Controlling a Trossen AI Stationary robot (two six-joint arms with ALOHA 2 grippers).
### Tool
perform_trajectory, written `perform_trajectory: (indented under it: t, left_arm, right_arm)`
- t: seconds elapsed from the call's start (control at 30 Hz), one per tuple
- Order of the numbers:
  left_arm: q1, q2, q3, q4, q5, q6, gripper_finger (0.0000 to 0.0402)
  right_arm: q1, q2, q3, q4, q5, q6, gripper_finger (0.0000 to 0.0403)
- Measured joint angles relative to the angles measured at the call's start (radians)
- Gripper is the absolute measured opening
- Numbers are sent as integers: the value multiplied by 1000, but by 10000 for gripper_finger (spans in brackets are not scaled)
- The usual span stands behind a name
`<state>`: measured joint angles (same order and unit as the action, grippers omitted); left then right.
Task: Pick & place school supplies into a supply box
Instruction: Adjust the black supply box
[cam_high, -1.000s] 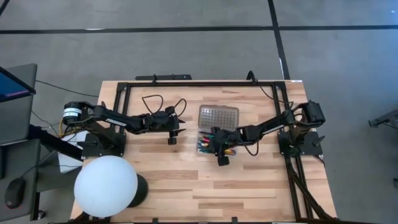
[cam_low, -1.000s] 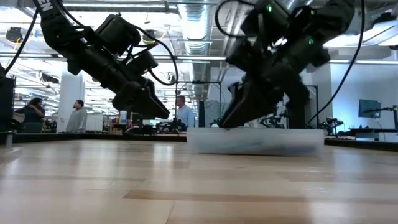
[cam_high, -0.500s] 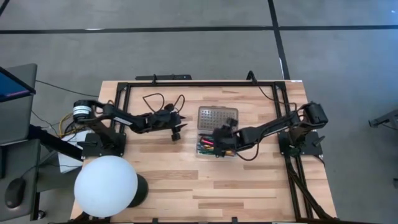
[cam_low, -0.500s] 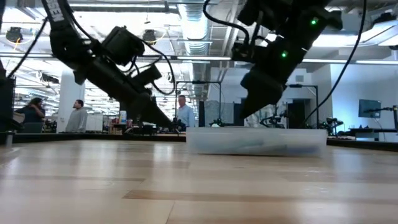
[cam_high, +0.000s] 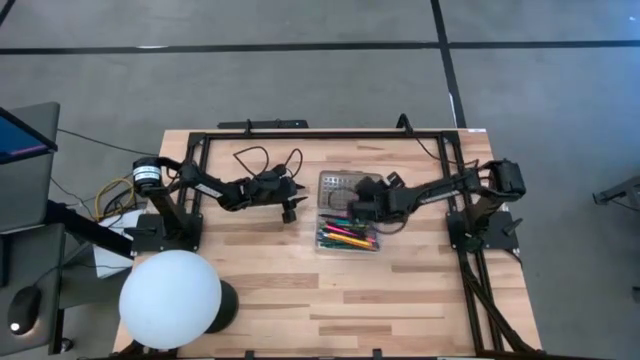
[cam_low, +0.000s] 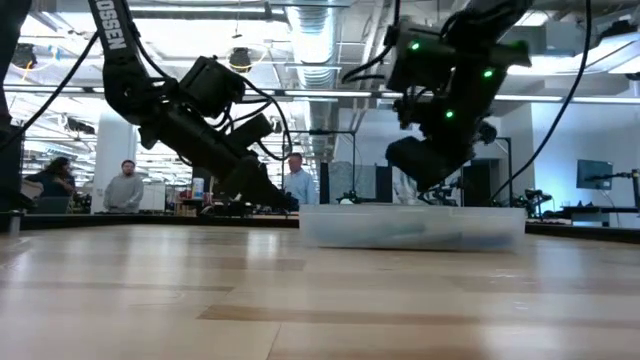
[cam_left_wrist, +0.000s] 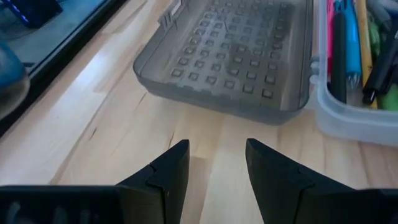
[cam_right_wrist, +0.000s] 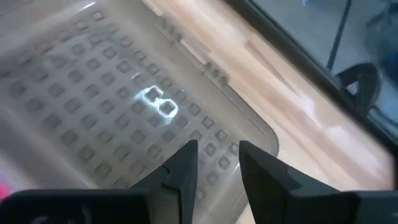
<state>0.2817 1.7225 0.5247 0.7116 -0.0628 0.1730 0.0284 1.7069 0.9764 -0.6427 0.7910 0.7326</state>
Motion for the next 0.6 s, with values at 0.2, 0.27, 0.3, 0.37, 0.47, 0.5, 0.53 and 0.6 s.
perform_trajectory:
  t: [0.2, 0.27, 0.3, 0.37, 0.47, 0.5, 0.53, 0.6]
  left_arm:
    - [0, -3, -1, -49, -7, 0, 153]
    - [0, -3, -1, -61, -11, 0, 153]
    - [0, -3, -1, -73, -11, 0, 153]
    - [0, -3, -1, -92, -12, 0, 153]
    - [0, -3, -1, -106, -4, 0, 153]
    - [0, -3, -1, -108, 6, 0, 153]
    - [0, -3, -1, -109, 15, 0, 153]
    - [0, -4, -1, -109, 37, 0, 153]
  right_arm:
    - [-140, 0, 0, 148, -261, -100, 111]
    - [-162, 0, 0, 171, -297, -110, 111]
    - [-167, 0, 0, 174, -309, -111, 111]
    - [-178, 0, 0, 173, -339, -113, 111]
    - [-191, 15, 0, 181, -388, -133, 111]
    - [-195, 20, -1, 178, -409, -148, 111]
    - [-197, 21, -3, 171, -422, -165, 111]
    - [-200, 45, 3, 217, -427, -213, 111]
